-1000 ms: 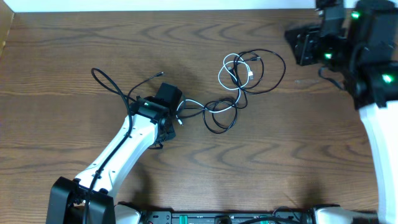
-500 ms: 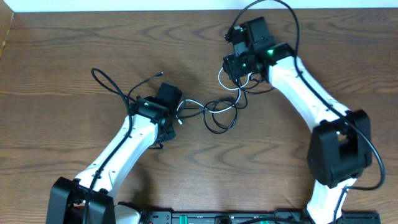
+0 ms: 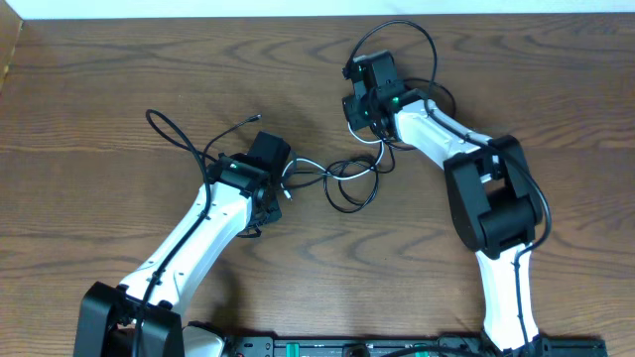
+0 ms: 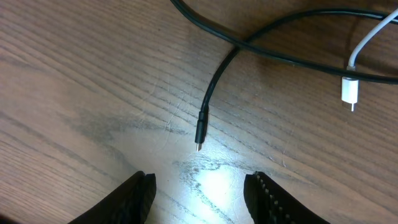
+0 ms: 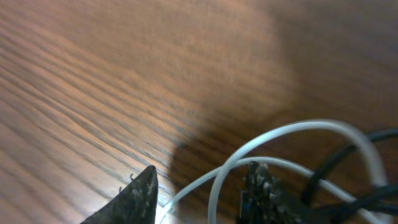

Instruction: Untangle cables

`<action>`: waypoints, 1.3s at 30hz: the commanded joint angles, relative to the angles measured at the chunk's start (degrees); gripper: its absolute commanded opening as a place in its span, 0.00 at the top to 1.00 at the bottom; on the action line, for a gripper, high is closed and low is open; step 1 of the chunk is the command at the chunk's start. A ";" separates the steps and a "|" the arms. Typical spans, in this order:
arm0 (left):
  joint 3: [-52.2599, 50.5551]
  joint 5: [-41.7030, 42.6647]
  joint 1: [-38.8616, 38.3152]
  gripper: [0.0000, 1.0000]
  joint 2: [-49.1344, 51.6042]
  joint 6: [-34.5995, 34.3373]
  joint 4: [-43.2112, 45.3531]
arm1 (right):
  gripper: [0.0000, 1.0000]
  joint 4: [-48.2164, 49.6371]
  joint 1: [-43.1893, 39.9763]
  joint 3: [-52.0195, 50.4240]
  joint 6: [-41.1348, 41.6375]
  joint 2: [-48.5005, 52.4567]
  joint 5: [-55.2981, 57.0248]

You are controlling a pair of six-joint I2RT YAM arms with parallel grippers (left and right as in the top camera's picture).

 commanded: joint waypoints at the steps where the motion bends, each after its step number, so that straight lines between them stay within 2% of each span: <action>1: -0.37 -0.20 0.09 0.49 0.46 -0.46 -0.22 | 0.99 -0.22 0.44 0.09 3.48 1.75 0.33; 3: -0.37 -0.20 0.09 0.49 0.46 -0.46 -0.20 | 0.99 -1.38 0.46 0.11 3.43 -0.57 -2.43; 6: -0.37 -0.20 0.09 0.49 0.46 -0.44 0.02 | 0.99 -6.10 -1.16 0.13 3.43 -13.03 -9.16; 12: -0.37 -0.20 0.09 0.49 0.46 -0.28 1.20 | 0.99 -10.21 -3.28 0.13 2.89 -38.40 -9.49; 14: -0.37 -0.17 0.09 0.49 0.46 -0.28 1.51 | 0.99 -9.22 -4.20 0.13 2.29 -47.08 -5.77; 19: -0.37 -0.17 0.09 0.49 0.46 -0.26 1.51 | 0.99 -8.04 -6.29 0.13 2.32 -55.15 3.43; 22: -0.37 -0.17 0.09 0.49 0.46 -0.28 1.53 | 0.99 -5.22 -6.64 0.13 2.49 -57.40 0.33; 23: -0.37 -0.15 0.09 0.48 0.46 -0.26 1.51 | 0.99 -1.22 -6.56 0.13 6.10 -57.46 -2.67; 24: -0.37 -0.13 0.09 0.44 0.46 -0.26 1.51 | 0.99 4.00 -6.56 0.13 6.75 -57.02 -8.31; 26: -0.37 1.29 0.09 0.38 0.46 0.24 1.90 | 0.99 10.86 -6.56 0.13 10.27 -56.72 -10.84; 27: -0.37 5.79 0.09 0.36 0.46 3.19 4.07 | 0.99 12.72 -6.56 0.13 12.61 -56.72 -11.89; 28: -0.37 11.58 0.09 0.35 0.46 6.86 7.21 | 0.99 8.76 -6.56 0.13 12.66 -56.48 -16.55; 30: -0.37 16.79 0.09 0.33 0.46 9.68 10.69 | 0.99 0.68 -6.56 0.11 11.96 -55.87 -17.29; 34: -0.37 29.22 0.07 0.32 0.46 13.55 16.83 | 0.99 -12.46 -6.56 0.11 10.03 -52.78 -6.12; 36: -0.37 34.60 0.07 0.31 0.46 13.57 20.06 | 0.99 -12.81 -6.56 0.13 10.03 -52.37 -11.78; 39: -0.37 44.39 0.02 0.28 0.46 13.51 29.59 | 0.99 -4.87 -6.56 0.13 10.10 -52.89 -25.27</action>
